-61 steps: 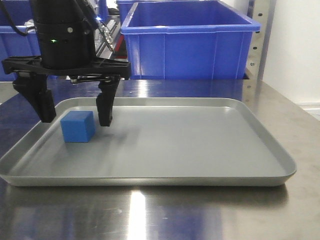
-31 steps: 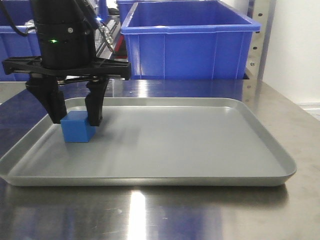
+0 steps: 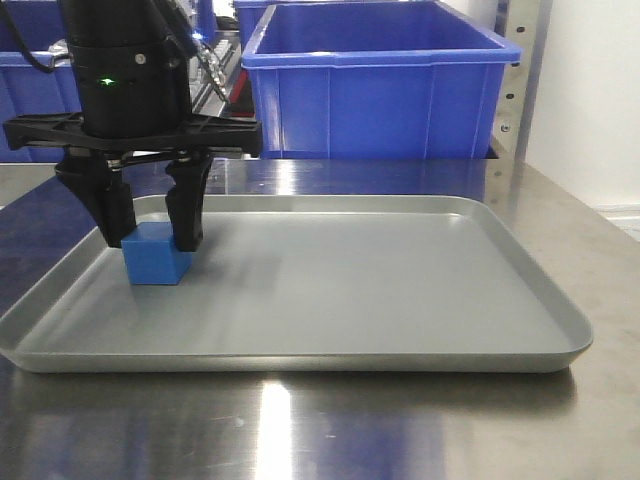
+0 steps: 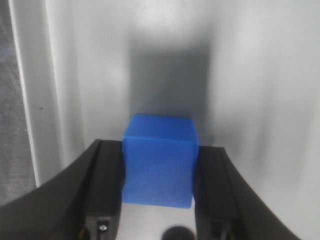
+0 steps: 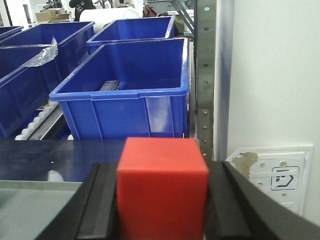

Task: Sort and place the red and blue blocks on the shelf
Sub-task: 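Close the left gripper on the blue cube, then lift the blue cube with the left gripper off the tray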

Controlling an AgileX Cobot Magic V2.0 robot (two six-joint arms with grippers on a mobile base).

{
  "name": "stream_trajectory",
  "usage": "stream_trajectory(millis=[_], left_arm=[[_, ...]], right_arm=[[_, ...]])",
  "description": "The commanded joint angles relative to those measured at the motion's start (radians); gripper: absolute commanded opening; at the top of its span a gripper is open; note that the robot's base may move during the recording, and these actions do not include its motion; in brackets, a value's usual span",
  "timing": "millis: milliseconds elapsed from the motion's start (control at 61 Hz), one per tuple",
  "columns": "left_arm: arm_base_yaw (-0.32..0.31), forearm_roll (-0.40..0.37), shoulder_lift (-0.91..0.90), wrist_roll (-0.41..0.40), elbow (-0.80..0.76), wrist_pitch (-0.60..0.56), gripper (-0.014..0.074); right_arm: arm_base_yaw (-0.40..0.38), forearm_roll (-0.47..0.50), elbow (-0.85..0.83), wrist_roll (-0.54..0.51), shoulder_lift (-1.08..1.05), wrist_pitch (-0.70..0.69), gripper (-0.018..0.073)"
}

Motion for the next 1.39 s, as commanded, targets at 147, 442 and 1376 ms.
stream_trajectory(millis=[147,442,1376], left_arm=[[-0.003,-0.048,-0.142,-0.002,-0.023,-0.008,0.0122],[0.066,-0.266,-0.261,0.333,-0.004,-0.129,0.0122],[0.422,-0.16,-1.083,0.425,0.84,-0.823,0.0122]], right_arm=[[-0.007,-0.007,-0.028,-0.01,0.008,-0.087,0.0037],[-0.007,-0.007,-0.028,-0.01,0.008,-0.087,0.0037],[-0.007,-0.007,-0.028,-0.01,0.008,-0.087,0.0037]])
